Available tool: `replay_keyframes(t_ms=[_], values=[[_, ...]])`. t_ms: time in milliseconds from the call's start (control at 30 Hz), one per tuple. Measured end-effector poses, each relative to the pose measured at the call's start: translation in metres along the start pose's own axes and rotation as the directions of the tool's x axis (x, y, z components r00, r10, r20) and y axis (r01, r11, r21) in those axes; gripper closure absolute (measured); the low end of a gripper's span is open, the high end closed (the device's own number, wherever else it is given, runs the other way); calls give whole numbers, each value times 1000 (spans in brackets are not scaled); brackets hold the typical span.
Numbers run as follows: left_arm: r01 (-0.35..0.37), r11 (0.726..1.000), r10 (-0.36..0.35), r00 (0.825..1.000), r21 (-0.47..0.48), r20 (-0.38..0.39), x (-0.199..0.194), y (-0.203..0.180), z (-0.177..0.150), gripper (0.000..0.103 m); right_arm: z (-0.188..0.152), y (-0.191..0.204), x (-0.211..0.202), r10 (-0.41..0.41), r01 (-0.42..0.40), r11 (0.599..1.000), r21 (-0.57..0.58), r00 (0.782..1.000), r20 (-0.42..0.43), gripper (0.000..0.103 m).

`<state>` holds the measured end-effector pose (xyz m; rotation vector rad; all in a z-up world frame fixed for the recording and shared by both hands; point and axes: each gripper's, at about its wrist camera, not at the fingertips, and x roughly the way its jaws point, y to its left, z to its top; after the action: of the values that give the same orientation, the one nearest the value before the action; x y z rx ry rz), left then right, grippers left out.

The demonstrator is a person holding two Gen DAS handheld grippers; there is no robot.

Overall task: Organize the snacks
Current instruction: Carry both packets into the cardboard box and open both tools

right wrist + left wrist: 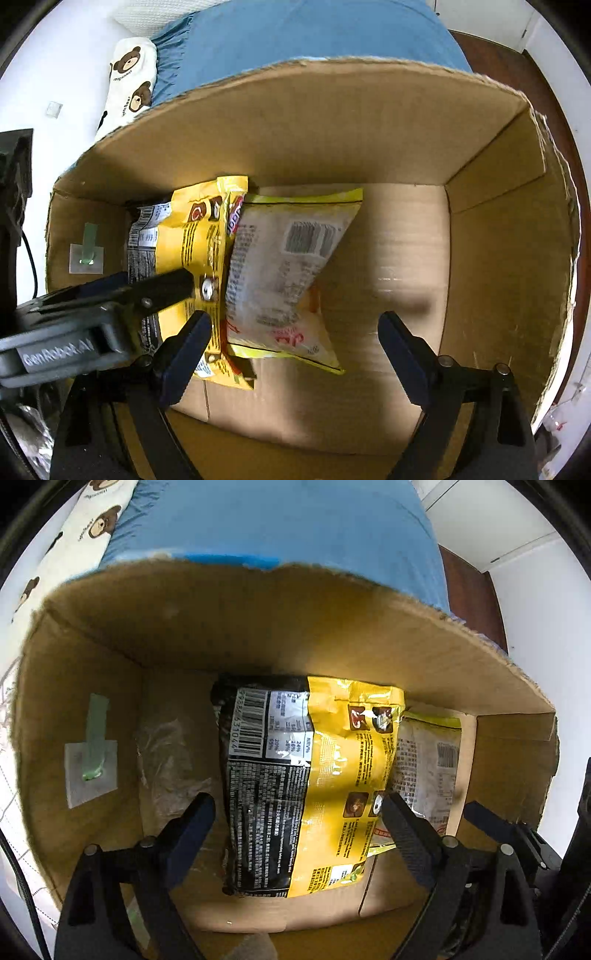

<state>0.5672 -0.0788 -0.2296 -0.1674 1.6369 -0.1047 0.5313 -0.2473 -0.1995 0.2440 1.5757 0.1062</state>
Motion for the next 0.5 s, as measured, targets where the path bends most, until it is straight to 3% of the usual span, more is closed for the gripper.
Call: replay_keyframes(t_ms=[233,500], values=[[-74,997,70,989,28,133,-43,-1,-23,11,-31,-2,-30,-57,59,998,-17,996,61,9],[-144,989,122,937,41,327,-96,-12,-76,11,-72,5,-73,-129,137,990,-38,978,165,9]])
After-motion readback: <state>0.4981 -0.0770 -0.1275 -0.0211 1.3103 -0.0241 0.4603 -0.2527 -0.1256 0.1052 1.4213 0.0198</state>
